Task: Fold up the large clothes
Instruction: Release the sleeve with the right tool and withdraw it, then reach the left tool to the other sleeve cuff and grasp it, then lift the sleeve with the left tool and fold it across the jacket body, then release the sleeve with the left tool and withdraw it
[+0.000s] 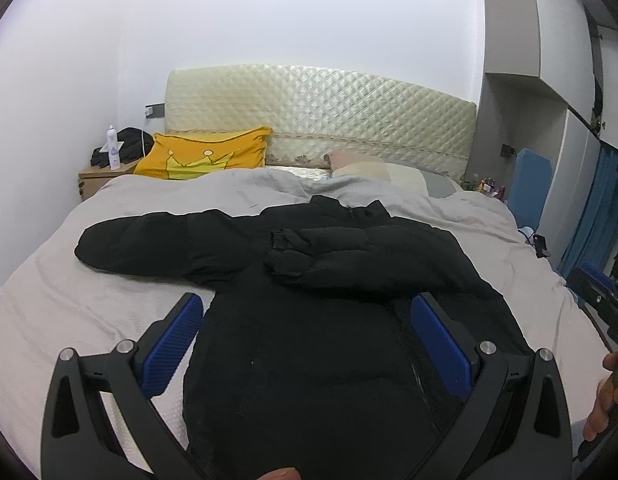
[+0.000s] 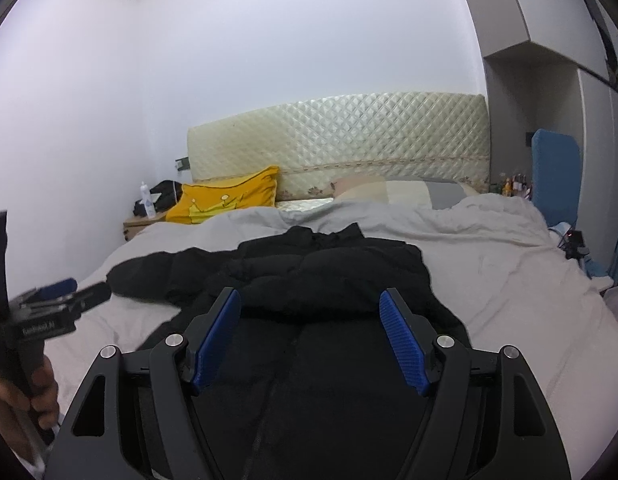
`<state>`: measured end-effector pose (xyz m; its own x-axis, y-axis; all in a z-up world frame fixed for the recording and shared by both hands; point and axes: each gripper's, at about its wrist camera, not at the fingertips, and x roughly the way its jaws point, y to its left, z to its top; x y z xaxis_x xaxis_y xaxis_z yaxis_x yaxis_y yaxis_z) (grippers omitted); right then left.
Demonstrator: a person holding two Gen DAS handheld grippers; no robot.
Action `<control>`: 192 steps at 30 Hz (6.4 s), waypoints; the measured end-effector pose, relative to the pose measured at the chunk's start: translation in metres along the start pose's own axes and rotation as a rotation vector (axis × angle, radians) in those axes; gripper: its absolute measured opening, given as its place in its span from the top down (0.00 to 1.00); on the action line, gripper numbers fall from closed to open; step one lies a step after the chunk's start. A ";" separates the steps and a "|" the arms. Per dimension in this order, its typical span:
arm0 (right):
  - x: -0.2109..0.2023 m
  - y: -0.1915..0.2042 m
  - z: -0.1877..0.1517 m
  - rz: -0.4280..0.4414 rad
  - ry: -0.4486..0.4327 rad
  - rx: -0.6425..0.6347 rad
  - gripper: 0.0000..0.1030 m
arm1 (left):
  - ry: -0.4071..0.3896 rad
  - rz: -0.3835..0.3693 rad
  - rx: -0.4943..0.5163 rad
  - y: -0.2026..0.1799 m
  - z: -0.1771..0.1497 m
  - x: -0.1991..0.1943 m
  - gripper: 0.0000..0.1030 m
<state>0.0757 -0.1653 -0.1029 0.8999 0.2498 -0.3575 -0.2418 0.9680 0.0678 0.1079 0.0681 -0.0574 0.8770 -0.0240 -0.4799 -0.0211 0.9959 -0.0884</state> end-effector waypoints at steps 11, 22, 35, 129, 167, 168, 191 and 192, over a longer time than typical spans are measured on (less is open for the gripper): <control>-0.014 -0.015 -0.034 -0.063 -0.009 0.002 0.24 | -0.006 0.005 0.002 0.003 -0.018 0.015 0.00; -0.007 -0.018 -0.042 -0.090 -0.001 0.001 0.17 | 0.066 0.025 -0.002 0.029 -0.002 0.043 0.00; 0.000 -0.022 -0.046 -0.105 -0.004 0.030 0.00 | 0.075 0.073 -0.037 0.121 0.102 0.055 0.00; 0.046 -0.043 -0.028 -0.132 0.046 0.094 0.00 | -0.091 0.175 -0.463 0.257 0.217 0.138 0.94; -0.005 -0.125 -0.032 -0.142 -0.080 0.248 0.00 | 0.099 -0.193 -0.030 -0.145 0.106 0.253 0.94; -0.003 -0.126 -0.032 -0.140 -0.075 0.252 0.00 | 0.112 -0.204 -0.038 -0.148 0.097 0.258 0.94; 0.024 -0.133 -0.039 -0.125 -0.022 0.296 0.00 | 0.319 -0.235 0.128 -0.187 0.011 0.323 0.88; 0.024 -0.133 -0.039 -0.128 -0.022 0.296 0.00 | 0.319 -0.237 0.127 -0.185 0.011 0.323 0.87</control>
<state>0.1152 -0.2887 -0.1573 0.9244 0.1234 -0.3610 -0.0132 0.9560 0.2931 0.4006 -0.1234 -0.1862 0.6573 -0.2598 -0.7075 0.2404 0.9619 -0.1299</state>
